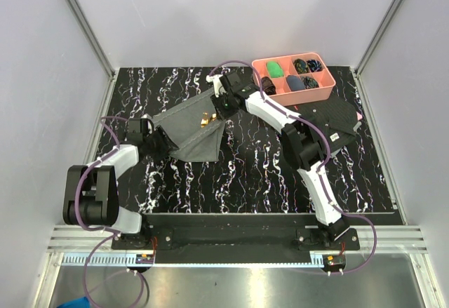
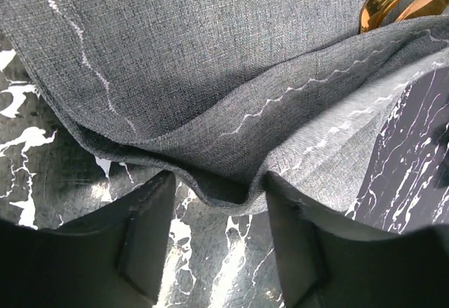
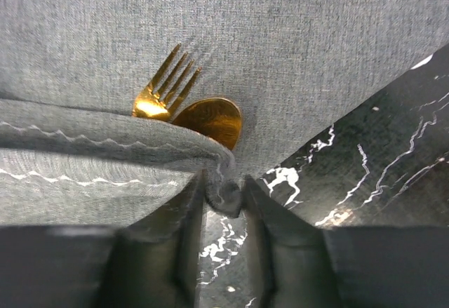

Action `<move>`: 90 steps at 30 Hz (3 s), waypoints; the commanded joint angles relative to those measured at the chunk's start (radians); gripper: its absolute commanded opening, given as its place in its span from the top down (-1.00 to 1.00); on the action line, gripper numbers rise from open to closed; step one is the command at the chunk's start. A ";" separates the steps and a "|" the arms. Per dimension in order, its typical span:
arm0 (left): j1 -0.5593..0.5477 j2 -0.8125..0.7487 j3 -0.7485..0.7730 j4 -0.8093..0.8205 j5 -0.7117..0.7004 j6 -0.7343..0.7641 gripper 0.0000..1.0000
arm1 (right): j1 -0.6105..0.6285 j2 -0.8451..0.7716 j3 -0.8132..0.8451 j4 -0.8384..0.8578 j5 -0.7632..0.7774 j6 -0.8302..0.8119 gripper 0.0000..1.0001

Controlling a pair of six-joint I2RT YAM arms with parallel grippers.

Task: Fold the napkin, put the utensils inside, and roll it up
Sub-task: Fold the napkin

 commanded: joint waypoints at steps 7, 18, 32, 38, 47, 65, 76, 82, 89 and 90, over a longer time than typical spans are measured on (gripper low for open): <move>-0.013 0.041 0.067 0.070 0.026 0.003 0.59 | -0.006 -0.066 0.027 0.004 0.057 0.010 0.86; -0.014 0.086 0.133 0.034 0.015 0.018 0.62 | -0.006 -0.107 0.033 -0.039 0.099 0.014 1.00; -0.014 0.176 0.202 -0.013 -0.014 0.040 0.55 | -0.014 0.021 0.197 -0.102 0.143 -0.006 0.98; -0.014 0.195 0.221 -0.021 -0.034 0.043 0.50 | -0.020 0.115 0.324 -0.142 0.122 -0.006 0.92; -0.014 0.201 0.242 -0.036 -0.039 0.043 0.17 | -0.023 0.173 0.387 -0.183 0.158 0.001 0.77; -0.014 0.000 0.198 -0.055 -0.063 0.009 -0.97 | -0.026 -0.010 0.263 -0.179 -0.048 0.030 -0.82; 0.035 -0.074 0.046 0.014 -0.075 -0.044 -0.97 | -0.003 -0.121 -0.160 0.060 -0.349 0.111 -0.86; 0.064 -0.089 0.014 0.040 -0.072 -0.048 -0.97 | -0.002 -0.115 -0.209 0.142 -0.395 0.111 -0.86; 0.101 -0.091 -0.014 0.047 -0.074 -0.029 -0.97 | 0.011 -0.172 -0.237 0.140 -0.358 0.129 -0.86; 0.102 -0.095 -0.015 0.045 -0.075 -0.028 -0.97 | 0.012 -0.169 -0.234 0.142 -0.357 0.129 -0.86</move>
